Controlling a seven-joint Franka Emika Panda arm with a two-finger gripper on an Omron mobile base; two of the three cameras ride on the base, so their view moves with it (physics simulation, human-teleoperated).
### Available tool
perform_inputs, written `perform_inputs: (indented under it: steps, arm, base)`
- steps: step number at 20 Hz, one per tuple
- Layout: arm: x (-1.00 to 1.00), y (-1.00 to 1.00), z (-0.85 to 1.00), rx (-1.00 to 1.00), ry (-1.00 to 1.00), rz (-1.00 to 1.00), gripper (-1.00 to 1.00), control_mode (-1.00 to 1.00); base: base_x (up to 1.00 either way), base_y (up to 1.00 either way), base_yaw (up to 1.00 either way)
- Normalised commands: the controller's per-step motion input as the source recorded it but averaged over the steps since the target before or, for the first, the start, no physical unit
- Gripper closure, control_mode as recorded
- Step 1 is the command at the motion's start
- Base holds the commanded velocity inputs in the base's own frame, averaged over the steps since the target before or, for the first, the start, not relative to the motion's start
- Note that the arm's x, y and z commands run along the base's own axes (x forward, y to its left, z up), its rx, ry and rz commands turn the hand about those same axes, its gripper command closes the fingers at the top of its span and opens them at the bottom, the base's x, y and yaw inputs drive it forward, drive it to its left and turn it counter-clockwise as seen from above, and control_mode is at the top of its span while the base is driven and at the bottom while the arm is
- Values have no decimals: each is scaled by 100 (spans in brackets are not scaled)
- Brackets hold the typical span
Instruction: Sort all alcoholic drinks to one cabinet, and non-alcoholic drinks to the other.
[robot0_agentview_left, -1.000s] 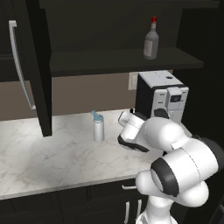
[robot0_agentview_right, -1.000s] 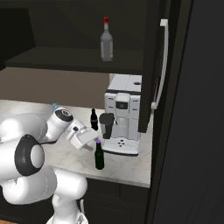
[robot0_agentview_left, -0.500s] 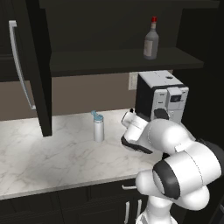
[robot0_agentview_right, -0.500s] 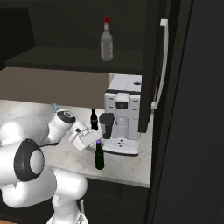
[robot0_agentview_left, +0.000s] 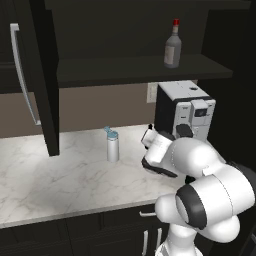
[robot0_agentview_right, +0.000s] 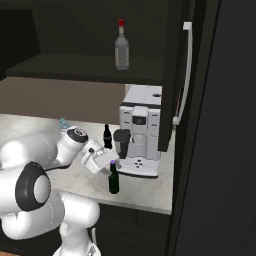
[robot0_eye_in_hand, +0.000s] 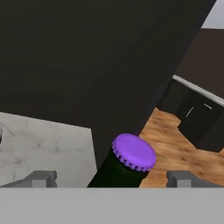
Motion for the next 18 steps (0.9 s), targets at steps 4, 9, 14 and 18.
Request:
perform_inputs:
  steps: [4, 9, 14, 18]
  arm:
    - [0, 0, -18, -11, 0, 0, 100, -100]
    - [0, 0, -7, -6, 0, 0, 100, -100]
    - [-7, 0, 29, 0, 0, 0, 100, -100]
    - [-9, 5, 88, 1, 1, 3, 100, -100]
  base:
    - [0, 0, 0]
    - [0, 0, 0]
    - [0, 0, 0]
    - [0, 0, 0]
